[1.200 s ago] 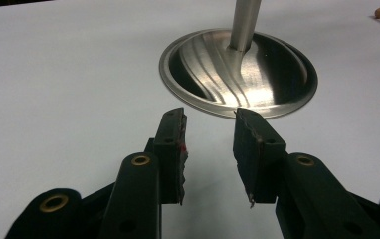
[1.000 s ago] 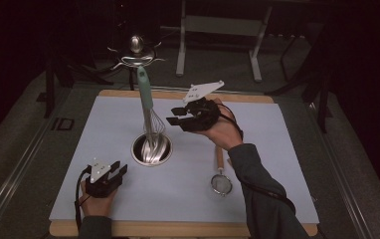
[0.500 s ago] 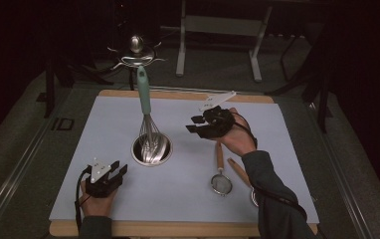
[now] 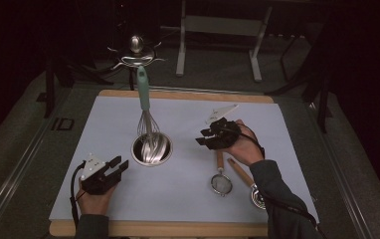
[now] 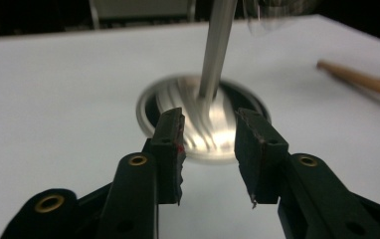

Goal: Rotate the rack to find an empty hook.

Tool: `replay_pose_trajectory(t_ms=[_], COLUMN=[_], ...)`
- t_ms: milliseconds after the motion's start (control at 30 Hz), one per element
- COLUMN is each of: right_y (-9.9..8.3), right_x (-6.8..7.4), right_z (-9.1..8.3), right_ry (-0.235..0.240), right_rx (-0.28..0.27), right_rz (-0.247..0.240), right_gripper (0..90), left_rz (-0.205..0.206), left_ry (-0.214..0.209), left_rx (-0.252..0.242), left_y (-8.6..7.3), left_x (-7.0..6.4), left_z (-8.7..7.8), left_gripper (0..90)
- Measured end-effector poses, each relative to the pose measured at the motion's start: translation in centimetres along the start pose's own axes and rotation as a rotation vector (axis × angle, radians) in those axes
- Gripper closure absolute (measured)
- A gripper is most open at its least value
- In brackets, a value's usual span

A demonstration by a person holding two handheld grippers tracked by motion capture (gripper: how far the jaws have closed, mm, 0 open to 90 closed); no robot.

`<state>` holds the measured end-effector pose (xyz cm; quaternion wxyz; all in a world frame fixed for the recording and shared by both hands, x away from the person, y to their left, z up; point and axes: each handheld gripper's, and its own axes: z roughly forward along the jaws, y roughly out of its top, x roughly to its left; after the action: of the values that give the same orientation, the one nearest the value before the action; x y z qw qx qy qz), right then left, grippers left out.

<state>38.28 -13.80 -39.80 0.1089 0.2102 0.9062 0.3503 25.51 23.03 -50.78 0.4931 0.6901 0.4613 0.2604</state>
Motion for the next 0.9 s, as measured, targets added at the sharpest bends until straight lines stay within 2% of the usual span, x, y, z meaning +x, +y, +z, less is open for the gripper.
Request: replay_pose_trajectory(t_ms=[67, 167, 200, 333, 567, 600, 667, 733, 900], right_y=[-0.8, -1.5, -1.5, -2.2, -3.3, -3.3, -3.7, -4.0, -4.8], right_x=[0.3, 0.6, 0.6, 1.1, 1.7, 1.7, 1.8, 1.9, 2.3], right_z=[0.3, 0.7, 0.7, 1.3, 1.7, 1.7, 1.6, 1.7, 2.3], right_ry=[0.029, 0.039, 0.039, 0.034, 0.051, 0.051, 0.038, 0.039, 0.034], right_rx=[-0.003, 0.002, 0.002, 0.011, 0.033, 0.033, 0.039, 0.045, 0.065], right_rz=[0.009, 0.010, 0.010, 0.010, 0.015, 0.015, 0.011, 0.017, 0.015], right_gripper=[60.7, 59.4, 59.4, 57.4, 57.9, 57.9, 58.4, 59.2, 59.8], left_rz=[-0.009, -0.015, -0.015, 0.023, 0.016, 0.016, 0.006, 0.010, -0.002], left_ry=[0.001, -0.008, -0.008, 0.019, -0.005, -0.005, -0.014, 0.001, 0.001], left_rx=[-0.040, -0.084, -0.084, -0.117, -0.192, -0.192, -0.238, -0.263, -0.324], left_y=[0.8, 1.9, 1.9, 3.8, 6.5, 6.5, 7.7, 8.4, 10.0], left_x=[-0.1, -0.2, -0.2, -0.7, -1.0, -1.0, -0.9, -1.0, -1.2], left_z=[-0.5, -1.0, -1.0, -1.5, -2.4, -2.4, -3.0, -3.3, -3.7], left_gripper=[66.6, 69.1, 70.2, 73.7, 86.2, 88.4, 90.0, 90.0, 90.0])
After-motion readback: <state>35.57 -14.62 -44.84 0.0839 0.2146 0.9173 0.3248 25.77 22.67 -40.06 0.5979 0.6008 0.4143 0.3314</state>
